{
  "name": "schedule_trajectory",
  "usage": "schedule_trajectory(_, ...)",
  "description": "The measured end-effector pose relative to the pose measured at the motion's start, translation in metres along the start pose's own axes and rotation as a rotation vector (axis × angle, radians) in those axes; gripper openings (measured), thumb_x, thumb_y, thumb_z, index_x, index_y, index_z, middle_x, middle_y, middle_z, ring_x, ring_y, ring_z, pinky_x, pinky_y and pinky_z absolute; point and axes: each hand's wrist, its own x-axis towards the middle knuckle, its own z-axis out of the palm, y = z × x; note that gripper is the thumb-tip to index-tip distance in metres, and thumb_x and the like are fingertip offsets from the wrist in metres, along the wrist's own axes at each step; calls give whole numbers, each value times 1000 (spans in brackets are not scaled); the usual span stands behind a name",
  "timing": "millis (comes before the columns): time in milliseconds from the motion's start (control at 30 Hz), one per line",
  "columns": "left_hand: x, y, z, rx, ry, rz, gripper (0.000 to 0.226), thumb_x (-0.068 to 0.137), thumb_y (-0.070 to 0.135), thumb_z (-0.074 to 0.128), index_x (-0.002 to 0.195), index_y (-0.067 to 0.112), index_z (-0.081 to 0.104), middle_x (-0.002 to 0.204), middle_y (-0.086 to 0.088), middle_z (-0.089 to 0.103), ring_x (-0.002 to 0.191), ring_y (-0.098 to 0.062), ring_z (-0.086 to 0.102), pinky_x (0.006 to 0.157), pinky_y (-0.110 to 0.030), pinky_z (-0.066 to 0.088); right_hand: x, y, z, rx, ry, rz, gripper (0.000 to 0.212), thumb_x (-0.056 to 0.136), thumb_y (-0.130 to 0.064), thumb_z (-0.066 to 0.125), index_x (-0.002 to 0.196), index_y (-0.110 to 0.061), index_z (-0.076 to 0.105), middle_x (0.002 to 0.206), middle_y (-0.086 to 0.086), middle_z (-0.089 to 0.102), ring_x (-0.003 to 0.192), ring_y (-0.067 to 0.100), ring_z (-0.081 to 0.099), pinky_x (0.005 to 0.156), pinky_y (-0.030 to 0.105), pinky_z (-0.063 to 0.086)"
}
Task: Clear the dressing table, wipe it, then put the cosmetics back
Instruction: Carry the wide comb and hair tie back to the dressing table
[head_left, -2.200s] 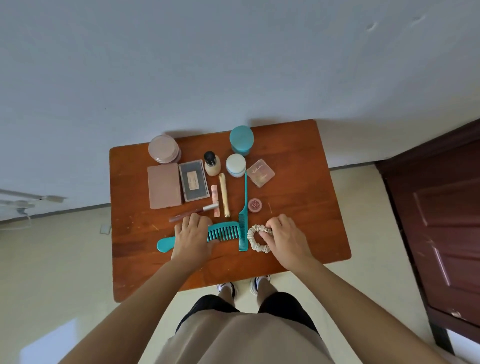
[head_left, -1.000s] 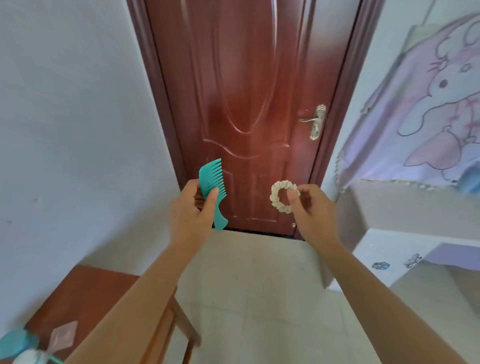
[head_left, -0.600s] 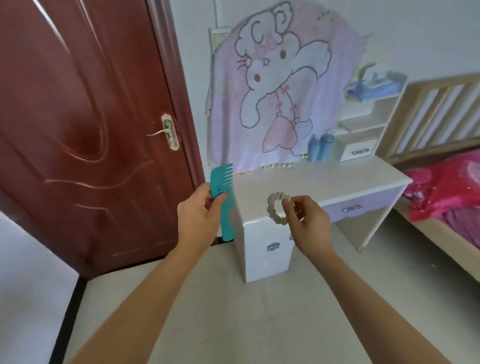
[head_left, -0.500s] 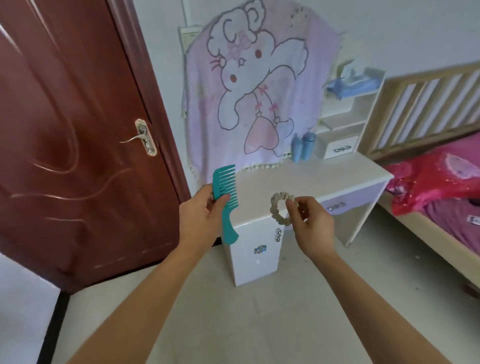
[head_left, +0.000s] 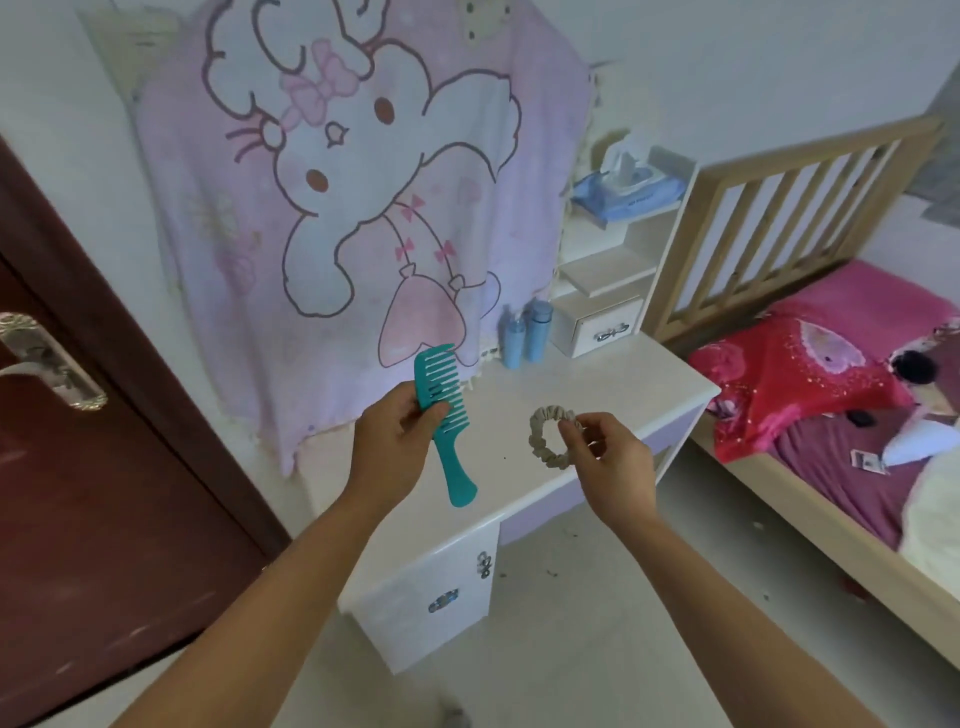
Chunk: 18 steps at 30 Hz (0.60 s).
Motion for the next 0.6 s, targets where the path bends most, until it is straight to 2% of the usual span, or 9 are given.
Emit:
schedule_trajectory(167, 94, -6, 43, -49, -74, -72, 10, 94, 16, 62, 102, 21, 65, 92, 8, 70, 87, -11, 69, 82, -35, 59, 82, 6, -1, 30, 59, 85, 17, 92, -45, 63, 97, -28, 64, 77, -10, 68, 72, 3, 63, 61, 18, 43)
schedule_trajectory(367, 161, -37, 121, -55, -245, -220, 13, 94, 7, 59, 105, 13, 64, 97, 0, 68, 90, -14, 69, 88, -37, 57, 154, 52, -2, 68, 84, 193, 17, 92, -39, 65, 96, -23, 65, 75, -8, 70, 73, 4, 65, 62, 13, 43)
schedule_trajectory(467, 185, -51, 164, -98, -239, -317, 15, 93, 1, 58, 101, 12, 64, 95, -5, 68, 89, -20, 70, 81, -32, 59, 198, 84, 2, 96, 76, 246, 17, 92, -40, 65, 95, -23, 65, 71, -9, 71, 68, 0, 64, 58, 8, 41)
schedule_trajectory(600, 221, -72, 221, -157, -193, -484, 18, 92, 5, 62, 109, 12, 62, 102, -7, 69, 91, -22, 71, 80, -41, 60, 265, 130, 8, 108, -10, 255, 12, 92, -38, 65, 93, -26, 65, 69, -11, 70, 66, -2, 63, 57, 8, 41)
